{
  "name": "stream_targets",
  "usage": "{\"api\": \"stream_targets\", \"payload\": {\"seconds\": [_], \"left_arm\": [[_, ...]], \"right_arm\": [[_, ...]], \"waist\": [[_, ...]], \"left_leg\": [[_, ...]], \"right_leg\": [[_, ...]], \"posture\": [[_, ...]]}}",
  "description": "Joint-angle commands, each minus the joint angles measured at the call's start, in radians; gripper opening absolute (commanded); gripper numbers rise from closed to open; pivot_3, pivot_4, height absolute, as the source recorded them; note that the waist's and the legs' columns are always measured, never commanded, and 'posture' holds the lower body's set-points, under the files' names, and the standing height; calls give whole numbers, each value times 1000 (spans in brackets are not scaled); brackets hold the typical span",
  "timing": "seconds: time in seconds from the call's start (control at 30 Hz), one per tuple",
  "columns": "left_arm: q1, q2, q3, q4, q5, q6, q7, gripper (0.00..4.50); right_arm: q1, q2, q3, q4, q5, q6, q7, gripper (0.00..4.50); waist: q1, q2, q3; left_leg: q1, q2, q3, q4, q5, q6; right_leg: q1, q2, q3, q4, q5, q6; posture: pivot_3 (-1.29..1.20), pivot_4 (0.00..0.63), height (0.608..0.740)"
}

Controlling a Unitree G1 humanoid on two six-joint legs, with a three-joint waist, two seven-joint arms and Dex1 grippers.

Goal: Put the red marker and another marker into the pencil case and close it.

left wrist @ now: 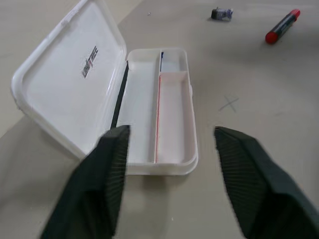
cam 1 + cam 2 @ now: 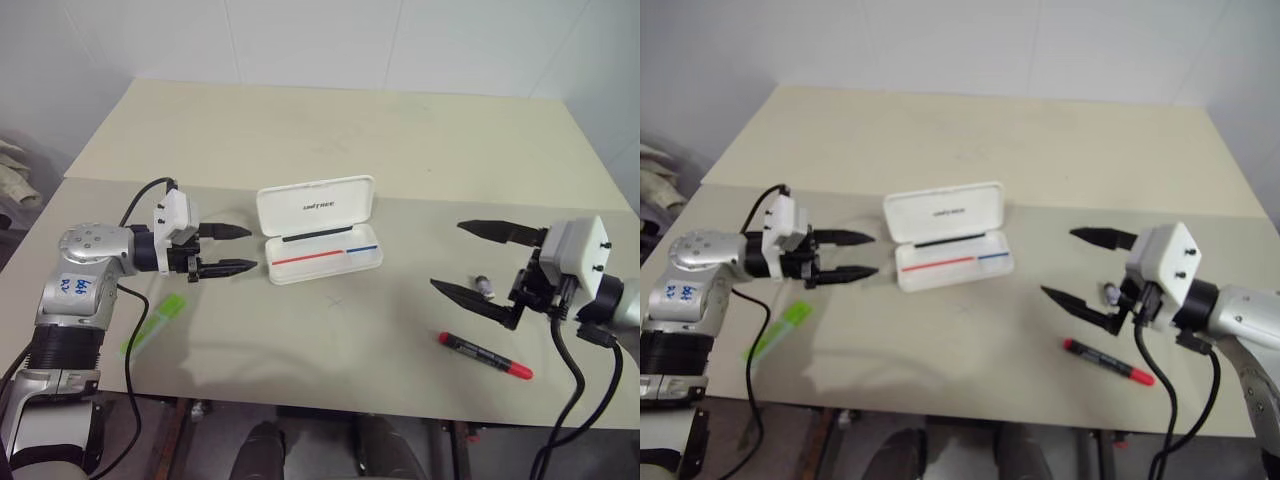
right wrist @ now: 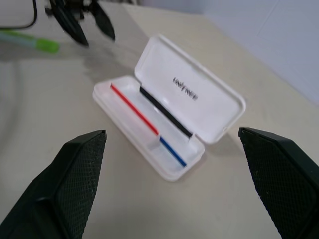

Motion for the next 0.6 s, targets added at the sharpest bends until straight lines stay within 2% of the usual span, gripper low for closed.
{"api": "stream_targets", "payload": {"seconds": [0.03, 0.33, 0.6], "left_arm": [[-30, -32, -39, -28, 29, -34, -2, 2692], [-123, -122, -200, -23, 125, 5, -19, 2692], [-168, -122, -269, -31, 216, 81, 11, 2692]], "right_arm": [[-4, 4, -23, -38, 38, 21, -29, 4500], [17, 11, -11, -135, 94, 33, -59, 4500], [61, 49, -3, -178, 74, 19, -129, 4500]], "waist": [[3, 0, 0], [2, 0, 0], [0, 0, 0]], "left_leg": [[0, 0, 0, 0, 0, 0], [-1, 0, 0, 1, 0, 0], [0, 0, 0, 1, 1, 1]], "right_leg": [[0, 0, 0, 0, 0, 0], [0, 0, 0, 1, 0, 0], [0, 1, 0, 2, 0, 0]], "posture": [[0, 150, 740], [0, 150, 740], [0, 150, 740]]}}
